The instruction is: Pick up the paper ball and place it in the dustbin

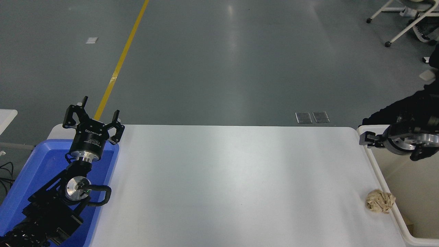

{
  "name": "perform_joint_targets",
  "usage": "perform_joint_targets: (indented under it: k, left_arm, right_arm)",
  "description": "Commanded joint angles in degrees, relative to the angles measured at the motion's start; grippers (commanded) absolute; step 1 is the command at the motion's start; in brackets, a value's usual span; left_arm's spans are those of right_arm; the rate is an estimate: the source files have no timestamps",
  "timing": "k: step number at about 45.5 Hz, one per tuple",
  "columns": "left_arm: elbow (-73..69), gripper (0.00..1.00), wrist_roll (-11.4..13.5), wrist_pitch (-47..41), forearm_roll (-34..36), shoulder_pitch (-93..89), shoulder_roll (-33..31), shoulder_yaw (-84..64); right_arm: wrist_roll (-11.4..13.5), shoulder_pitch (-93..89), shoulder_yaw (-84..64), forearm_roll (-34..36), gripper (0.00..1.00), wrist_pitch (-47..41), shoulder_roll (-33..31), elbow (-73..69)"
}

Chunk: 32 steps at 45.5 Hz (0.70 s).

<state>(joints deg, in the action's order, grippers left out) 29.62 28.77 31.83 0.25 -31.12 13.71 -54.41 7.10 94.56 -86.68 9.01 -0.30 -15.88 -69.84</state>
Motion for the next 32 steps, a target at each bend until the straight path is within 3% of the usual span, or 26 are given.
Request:
perform_joint_targets:
  k: [1, 32]
  left_arm:
    - [0.0, 0.98, 0.1, 0.0, 0.0, 0.0, 0.0, 0.0]
    - [0.0, 0.98, 0.1, 0.0, 0.0, 0.0, 0.0, 0.0]
  right_arm:
    - [-0.1, -8.1, 2.1, 7.9, 1.00, 6.4, -2.3, 1.4]
    - [-0.1, -23.3, 21.1, 9.0, 1.00, 16.3, -9.0, 5.4]
